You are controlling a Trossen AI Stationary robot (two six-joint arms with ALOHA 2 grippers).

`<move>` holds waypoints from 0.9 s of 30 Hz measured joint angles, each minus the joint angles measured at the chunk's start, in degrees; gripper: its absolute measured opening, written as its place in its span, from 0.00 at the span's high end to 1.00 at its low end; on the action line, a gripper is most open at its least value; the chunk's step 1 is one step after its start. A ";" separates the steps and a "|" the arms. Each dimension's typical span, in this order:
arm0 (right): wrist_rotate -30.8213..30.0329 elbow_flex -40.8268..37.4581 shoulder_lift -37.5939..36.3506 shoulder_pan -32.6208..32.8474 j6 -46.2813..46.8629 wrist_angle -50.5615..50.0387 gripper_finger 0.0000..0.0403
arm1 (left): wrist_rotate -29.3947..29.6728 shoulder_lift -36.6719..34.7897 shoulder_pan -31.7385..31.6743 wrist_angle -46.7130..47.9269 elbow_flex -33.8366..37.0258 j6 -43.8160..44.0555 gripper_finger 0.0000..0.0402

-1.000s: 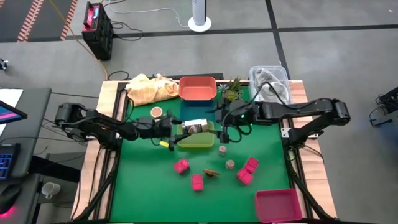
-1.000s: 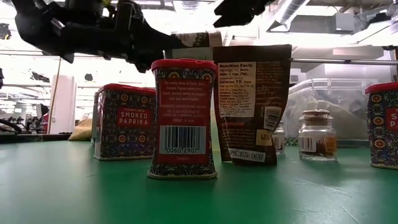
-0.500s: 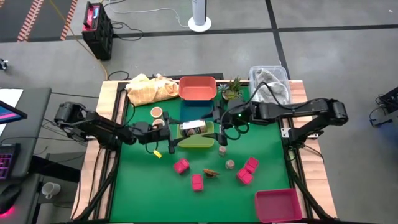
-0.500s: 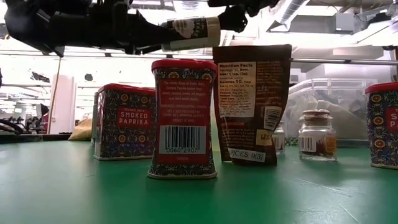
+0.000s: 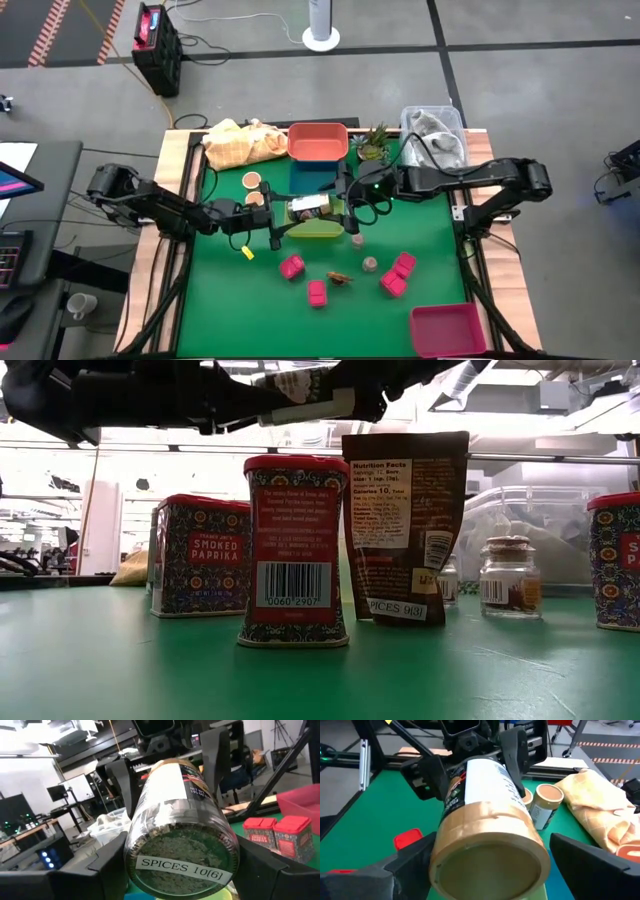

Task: Sort spices by type
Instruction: Put the gold seasoning bottle into the pink bin, then remove the gold seasoning bottle from the yellow bin

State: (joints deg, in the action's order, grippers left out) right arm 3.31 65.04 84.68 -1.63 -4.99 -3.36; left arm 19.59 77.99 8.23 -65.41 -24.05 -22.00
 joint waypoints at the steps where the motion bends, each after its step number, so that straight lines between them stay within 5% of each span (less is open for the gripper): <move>1: 0.00 0.02 0.00 0.00 0.00 0.07 0.02 | -0.04 -0.02 0.00 -0.02 0.00 0.24 0.33; 8: 0.35 0.02 0.00 0.10 -0.90 1.44 0.18 | -0.35 -0.02 0.00 -0.47 -0.08 1.24 0.23; 14: 1.60 0.04 0.00 -0.09 -2.15 2.09 0.40 | -0.33 -0.04 0.00 -0.35 -0.11 4.57 0.25; 21: 0.56 0.80 0.02 -2.35 -4.13 -3.95 0.69 | 8.01 -1.34 0.16 3.27 -0.13 6.60 0.25; 27: 1.37 2.20 1.86 -3.00 -4.75 -7.75 0.66 | 7.96 -4.44 0.22 18.07 -2.34 12.37 0.24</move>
State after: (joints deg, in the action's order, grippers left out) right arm 4.68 67.24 86.55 -4.63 -9.74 -11.12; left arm 27.55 73.55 8.45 -47.34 -26.40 -9.63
